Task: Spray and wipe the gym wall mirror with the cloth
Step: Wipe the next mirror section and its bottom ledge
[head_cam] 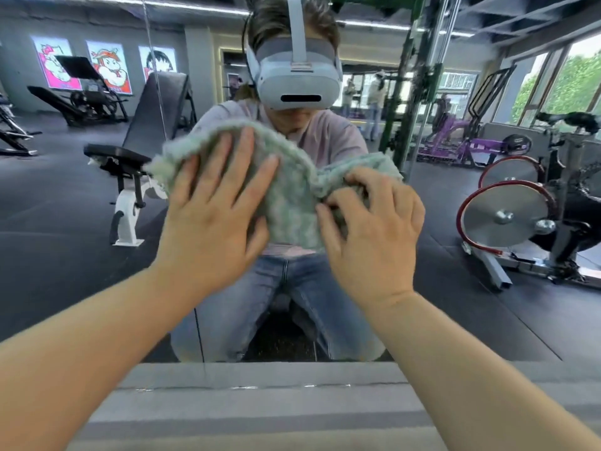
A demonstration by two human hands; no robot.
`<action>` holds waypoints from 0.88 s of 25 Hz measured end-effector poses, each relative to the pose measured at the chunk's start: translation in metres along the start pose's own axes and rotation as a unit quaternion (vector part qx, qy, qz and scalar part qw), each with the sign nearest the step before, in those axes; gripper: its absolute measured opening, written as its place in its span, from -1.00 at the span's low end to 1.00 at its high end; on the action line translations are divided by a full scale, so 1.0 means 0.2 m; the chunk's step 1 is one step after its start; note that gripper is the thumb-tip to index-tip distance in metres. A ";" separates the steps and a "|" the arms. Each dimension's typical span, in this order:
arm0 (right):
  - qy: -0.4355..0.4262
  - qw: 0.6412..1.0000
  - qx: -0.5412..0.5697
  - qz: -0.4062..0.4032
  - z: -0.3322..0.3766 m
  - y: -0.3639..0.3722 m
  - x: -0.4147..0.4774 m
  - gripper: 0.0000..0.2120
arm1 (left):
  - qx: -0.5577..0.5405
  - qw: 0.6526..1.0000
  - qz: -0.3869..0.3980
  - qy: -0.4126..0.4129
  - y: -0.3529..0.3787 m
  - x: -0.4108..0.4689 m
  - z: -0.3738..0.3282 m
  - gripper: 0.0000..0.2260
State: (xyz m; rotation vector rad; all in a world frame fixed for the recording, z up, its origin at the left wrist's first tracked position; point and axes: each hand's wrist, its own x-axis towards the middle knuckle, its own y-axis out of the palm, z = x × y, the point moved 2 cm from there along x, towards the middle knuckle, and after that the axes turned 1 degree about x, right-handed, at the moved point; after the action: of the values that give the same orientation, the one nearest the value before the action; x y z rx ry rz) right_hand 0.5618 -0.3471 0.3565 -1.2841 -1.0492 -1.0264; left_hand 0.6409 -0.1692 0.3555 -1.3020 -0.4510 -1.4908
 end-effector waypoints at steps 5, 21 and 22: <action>0.024 0.999 0.010 0.033 -0.02 0.05 -0.37 -0.85 | 0.016 0.999 0.033 0.026 0.12 -0.34 -0.08 -0.45; -0.063 0.991 0.067 0.099 -0.04 0.10 -0.74 -0.80 | 0.037 0.994 0.081 0.055 0.23 -0.70 -0.17 -0.43; -0.065 0.991 0.075 0.090 -0.04 0.11 -0.68 -0.82 | 0.035 0.995 0.082 0.051 0.22 -0.69 -0.17 -0.45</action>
State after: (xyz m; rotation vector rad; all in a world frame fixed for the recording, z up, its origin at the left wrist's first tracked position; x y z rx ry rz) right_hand 0.5524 -0.3539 0.2192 -1.3095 -1.0665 -0.7217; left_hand 0.6424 -0.1515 0.2079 -1.1739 -0.3187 -1.3841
